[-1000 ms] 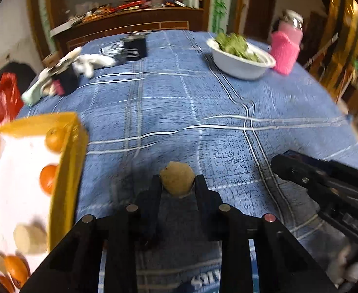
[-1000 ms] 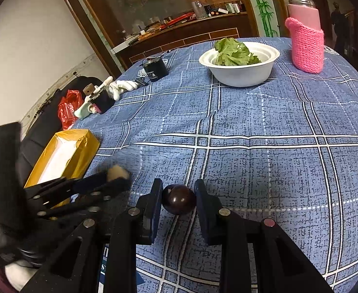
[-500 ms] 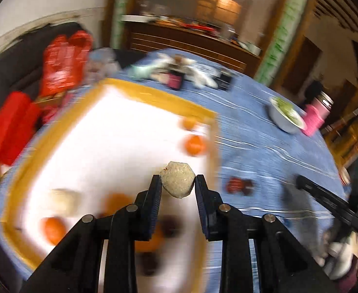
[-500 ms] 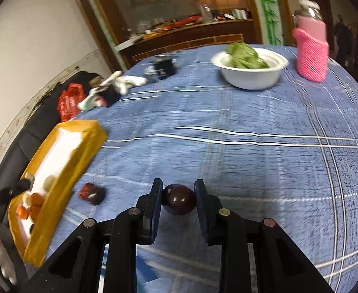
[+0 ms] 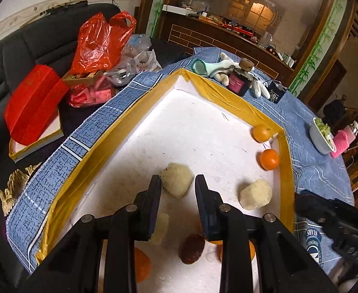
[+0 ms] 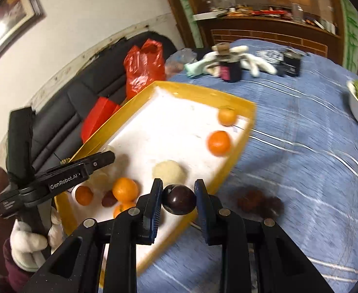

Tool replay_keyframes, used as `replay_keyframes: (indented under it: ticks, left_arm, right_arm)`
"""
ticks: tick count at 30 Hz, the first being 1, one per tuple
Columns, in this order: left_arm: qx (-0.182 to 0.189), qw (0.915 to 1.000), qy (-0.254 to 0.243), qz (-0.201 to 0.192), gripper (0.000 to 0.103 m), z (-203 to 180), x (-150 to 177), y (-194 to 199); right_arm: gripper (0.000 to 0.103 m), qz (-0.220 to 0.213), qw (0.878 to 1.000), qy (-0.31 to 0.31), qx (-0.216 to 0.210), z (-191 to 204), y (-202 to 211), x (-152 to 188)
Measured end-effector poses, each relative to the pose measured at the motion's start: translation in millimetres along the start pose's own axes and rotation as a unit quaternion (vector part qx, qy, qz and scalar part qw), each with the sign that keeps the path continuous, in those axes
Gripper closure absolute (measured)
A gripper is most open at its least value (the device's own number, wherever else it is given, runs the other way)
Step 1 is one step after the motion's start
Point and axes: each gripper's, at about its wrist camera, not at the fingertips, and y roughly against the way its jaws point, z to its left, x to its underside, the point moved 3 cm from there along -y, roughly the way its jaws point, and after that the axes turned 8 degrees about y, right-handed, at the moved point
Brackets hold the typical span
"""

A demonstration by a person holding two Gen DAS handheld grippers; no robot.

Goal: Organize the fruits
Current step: 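Carry the plum and yam piece into the white tray and release them, then move both open tools back toward the last date and plum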

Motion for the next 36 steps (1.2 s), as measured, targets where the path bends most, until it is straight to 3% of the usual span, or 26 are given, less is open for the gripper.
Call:
replay_keyframes:
  ticks: [4,8,11,13,18,22,30,36]
  left_arm:
    - [0.019,0.9997,0.009,-0.008,0.041,9,0,11]
    - [0.044,0.9987,0.024,-0.009,0.031,15,5,23]
    - [0.057,0.9973,0.043,-0.014,0.024,21,9,32]
    - [0.058,0.9966,0.056,-0.016,0.019,24,11,36]
    - [0.055,0.9963,0.065,-0.010,0.017,21,20,43]
    - [0.049,0.9976,0.048,-0.011,0.017,5,32,51]
    - [0.070,0.9974,-0.005,-0.014,0.017,-44,58,72]
    - [0.074,0.9959,-0.041,-0.032,0.017,-65,69,86]
  right_arm:
    - [0.072,0.005,1.000,0.009,0.027,10,-16,-6]
    - [0.070,0.005,0.998,0.010,0.064,4,-25,-13]
    - [0.048,-0.005,0.998,-0.012,0.056,-3,-22,-15]
    - [0.046,-0.018,0.998,-0.017,0.056,-5,-16,-18]
    - [0.042,-0.047,0.996,-0.036,0.065,-14,12,-14]
    - [0.042,-0.061,0.993,-0.071,0.068,-33,37,7]
    - [0.041,-0.039,0.988,-0.121,0.093,-78,61,60]
    - [0.041,-0.013,0.991,-0.063,0.114,-78,47,61]
